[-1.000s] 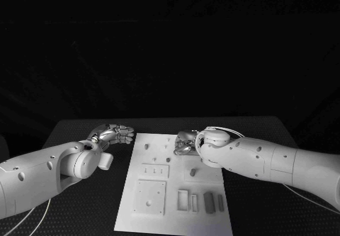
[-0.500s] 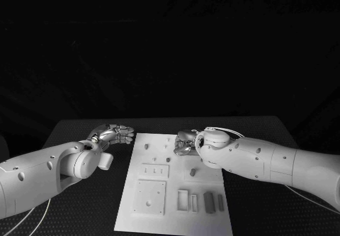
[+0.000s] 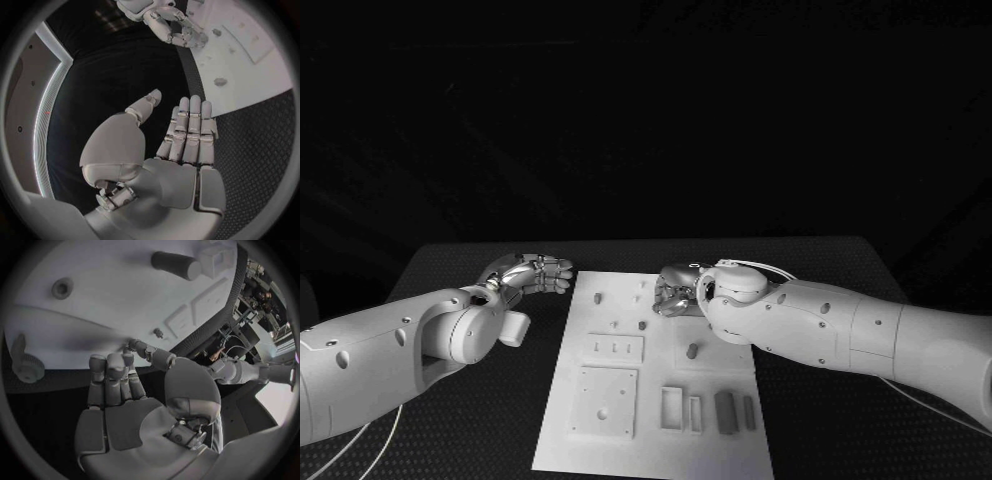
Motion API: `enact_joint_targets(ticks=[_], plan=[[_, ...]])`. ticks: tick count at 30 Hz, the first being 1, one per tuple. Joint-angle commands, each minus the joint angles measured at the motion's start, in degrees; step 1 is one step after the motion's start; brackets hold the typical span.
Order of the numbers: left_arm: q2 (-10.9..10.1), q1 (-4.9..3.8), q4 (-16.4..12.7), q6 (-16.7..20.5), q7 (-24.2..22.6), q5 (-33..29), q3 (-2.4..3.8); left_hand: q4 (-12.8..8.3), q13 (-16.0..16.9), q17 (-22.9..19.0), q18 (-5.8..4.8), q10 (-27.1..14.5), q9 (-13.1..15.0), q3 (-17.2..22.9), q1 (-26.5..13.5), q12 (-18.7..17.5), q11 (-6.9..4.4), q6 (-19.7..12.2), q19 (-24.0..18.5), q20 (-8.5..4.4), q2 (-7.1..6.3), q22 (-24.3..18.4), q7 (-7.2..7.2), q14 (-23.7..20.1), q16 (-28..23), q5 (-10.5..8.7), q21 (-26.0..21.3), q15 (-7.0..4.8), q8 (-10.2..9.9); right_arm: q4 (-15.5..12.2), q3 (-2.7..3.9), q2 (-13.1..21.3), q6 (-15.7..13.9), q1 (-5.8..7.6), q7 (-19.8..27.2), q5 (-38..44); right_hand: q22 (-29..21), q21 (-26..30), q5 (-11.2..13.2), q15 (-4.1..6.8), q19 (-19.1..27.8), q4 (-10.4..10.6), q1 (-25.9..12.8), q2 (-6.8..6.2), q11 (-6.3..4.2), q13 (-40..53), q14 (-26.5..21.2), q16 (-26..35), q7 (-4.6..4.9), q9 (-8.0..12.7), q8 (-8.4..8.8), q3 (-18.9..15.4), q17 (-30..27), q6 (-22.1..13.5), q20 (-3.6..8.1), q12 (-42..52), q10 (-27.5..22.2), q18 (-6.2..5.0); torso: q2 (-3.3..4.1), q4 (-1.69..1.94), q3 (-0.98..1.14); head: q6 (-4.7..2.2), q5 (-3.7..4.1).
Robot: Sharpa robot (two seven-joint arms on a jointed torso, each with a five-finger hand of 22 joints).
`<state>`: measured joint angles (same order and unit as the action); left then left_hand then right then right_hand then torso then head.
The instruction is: Assemble the parts on the task board
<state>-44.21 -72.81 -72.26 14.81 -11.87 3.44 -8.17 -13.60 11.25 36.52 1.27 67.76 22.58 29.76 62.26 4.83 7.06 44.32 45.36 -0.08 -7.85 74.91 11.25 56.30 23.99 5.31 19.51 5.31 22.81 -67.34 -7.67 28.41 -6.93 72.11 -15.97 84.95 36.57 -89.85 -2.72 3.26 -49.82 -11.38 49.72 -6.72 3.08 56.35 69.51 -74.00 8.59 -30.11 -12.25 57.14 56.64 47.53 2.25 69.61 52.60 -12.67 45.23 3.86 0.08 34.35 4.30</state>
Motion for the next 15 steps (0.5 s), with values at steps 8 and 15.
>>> enact_joint_targets(ticks=[8, 15], plan=[[0.0, -0.06, 0.0, -1.1, -0.1, 0.2, 0.02, 0.4, 0.1, 0.1, 1.17, -0.1, 0.1, 0.1, -0.4, -0.3, 0.09, -0.3, -0.4, -0.18, -0.03, 1.2, -0.08, -0.2, 0.0, -0.36, 0.2, 0.20, -0.2, 0.0, -0.03, -0.1, -2.5, -0.04, 0.8, 0.9, 0.2, 0.2, -0.1, -0.61, -0.2, 0.7, 0.4, -0.79, 0.60, -0.5, -0.1, 0.0, 1.58, 0.1, 0.46, -0.3, 0.2, -2.4, -0.36, 0.7, -0.4, -2.33, -0.01, 0.02, -0.05, -0.14, -0.01], [0.0, -0.06, 0.0, -1.2, 0.0, 0.2, 0.02, 0.4, 0.1, 0.1, 1.18, -0.1, 0.1, 0.1, -0.4, -0.3, 0.09, -0.3, -0.4, -0.18, -0.05, 1.2, -0.08, -0.2, 0.0, -0.40, 0.2, 0.20, -0.3, 0.2, -0.03, -0.4, -3.5, -0.04, 0.9, 0.9, 0.2, 0.1, -0.1, -0.60, -0.4, 1.2, 0.1, -0.97, 0.58, -0.7, 0.1, -0.1, 1.56, 0.0, 0.24, -0.8, 0.2, -2.2, -0.38, 1.0, -0.3, -2.33, -0.02, 0.04, -0.05, -0.08, -0.06]])
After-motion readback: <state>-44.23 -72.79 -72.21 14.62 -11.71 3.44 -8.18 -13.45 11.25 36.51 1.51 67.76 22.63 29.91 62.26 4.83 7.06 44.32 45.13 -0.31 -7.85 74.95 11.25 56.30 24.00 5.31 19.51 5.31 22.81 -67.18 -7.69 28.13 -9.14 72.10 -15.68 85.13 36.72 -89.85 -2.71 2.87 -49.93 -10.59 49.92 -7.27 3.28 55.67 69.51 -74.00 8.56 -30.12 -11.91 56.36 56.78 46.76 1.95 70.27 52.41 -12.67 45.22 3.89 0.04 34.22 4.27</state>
